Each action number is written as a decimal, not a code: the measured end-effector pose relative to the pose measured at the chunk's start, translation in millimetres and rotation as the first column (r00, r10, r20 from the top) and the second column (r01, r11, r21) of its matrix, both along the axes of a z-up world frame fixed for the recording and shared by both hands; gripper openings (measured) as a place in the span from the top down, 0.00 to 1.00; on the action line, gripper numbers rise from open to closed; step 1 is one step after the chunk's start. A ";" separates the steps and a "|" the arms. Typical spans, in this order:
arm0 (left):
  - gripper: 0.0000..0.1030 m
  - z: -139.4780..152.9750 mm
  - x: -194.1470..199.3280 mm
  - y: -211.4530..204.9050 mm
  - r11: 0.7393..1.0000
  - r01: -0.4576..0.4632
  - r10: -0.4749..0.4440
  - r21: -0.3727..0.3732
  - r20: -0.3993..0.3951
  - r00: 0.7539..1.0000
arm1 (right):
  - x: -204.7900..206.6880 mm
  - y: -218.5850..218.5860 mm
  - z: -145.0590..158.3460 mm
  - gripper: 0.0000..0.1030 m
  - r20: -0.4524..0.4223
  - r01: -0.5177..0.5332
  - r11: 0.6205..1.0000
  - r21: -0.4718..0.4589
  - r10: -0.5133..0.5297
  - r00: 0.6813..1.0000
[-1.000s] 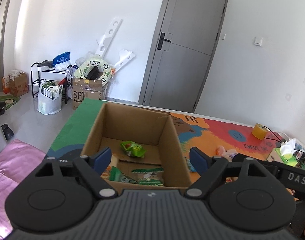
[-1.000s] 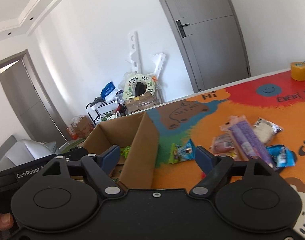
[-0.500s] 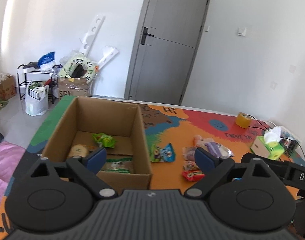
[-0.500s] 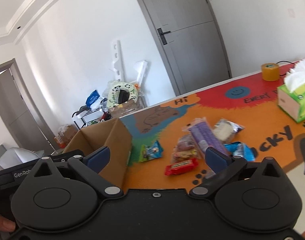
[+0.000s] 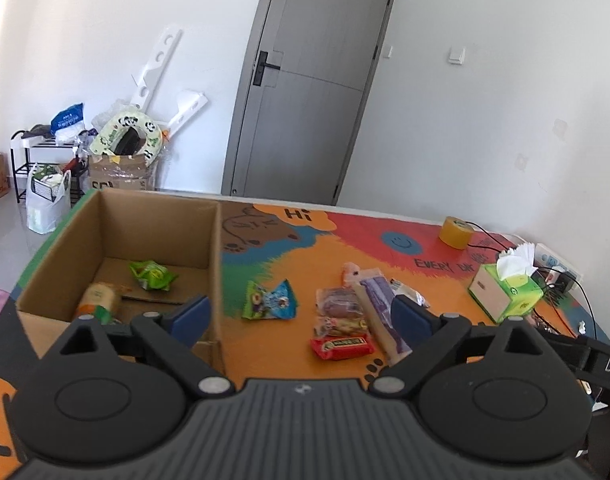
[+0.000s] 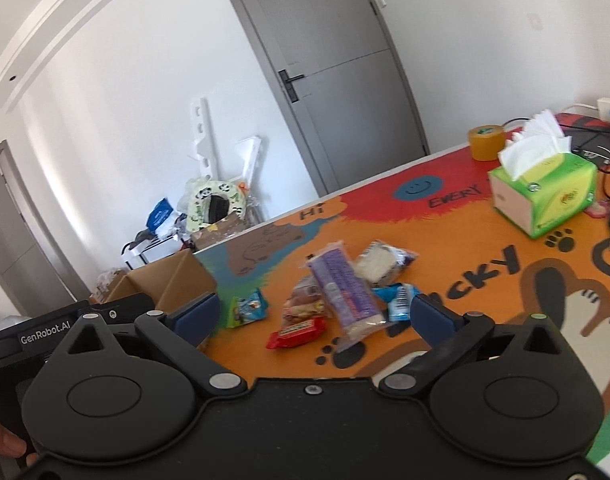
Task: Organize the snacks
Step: 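Move both grippers back over the remaining snacks, then grasp red snack packet with left gripper while right grasps blue packet, then carry the red packet with left gripper while right carries blue packet to box, then lower both packets into the cardboard box and open both grippers, then move both grippers back over the remaining snacks, then grasp the clear biscuit pack with yellow label using left gripper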
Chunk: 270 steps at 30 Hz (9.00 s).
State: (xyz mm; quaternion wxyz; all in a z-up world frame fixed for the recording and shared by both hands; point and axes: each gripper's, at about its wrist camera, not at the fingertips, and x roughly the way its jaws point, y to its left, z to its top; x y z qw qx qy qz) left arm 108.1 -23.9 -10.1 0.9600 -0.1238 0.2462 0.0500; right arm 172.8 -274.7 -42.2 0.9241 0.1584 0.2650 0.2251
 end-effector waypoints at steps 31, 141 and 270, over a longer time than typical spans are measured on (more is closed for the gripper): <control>0.19 -60.4 76.7 -43.4 0.999 0.054 -0.054 -0.001 -0.109 0.993 | 62.3 -27.3 -64.6 0.25 -0.140 0.036 0.999 -0.010 -0.037 0.989; 0.64 -19.3 21.3 145.6 0.959 -0.277 0.276 -0.067 -0.017 0.961 | 62.3 195.0 14.2 0.78 0.058 -0.336 0.942 0.007 0.335 0.940; 0.22 -106.9 167.9 -56.4 0.991 -0.016 0.049 0.136 -0.244 0.969 | 132.2 -24.6 -81.2 0.16 -0.188 0.030 1.000 0.008 -0.028 0.982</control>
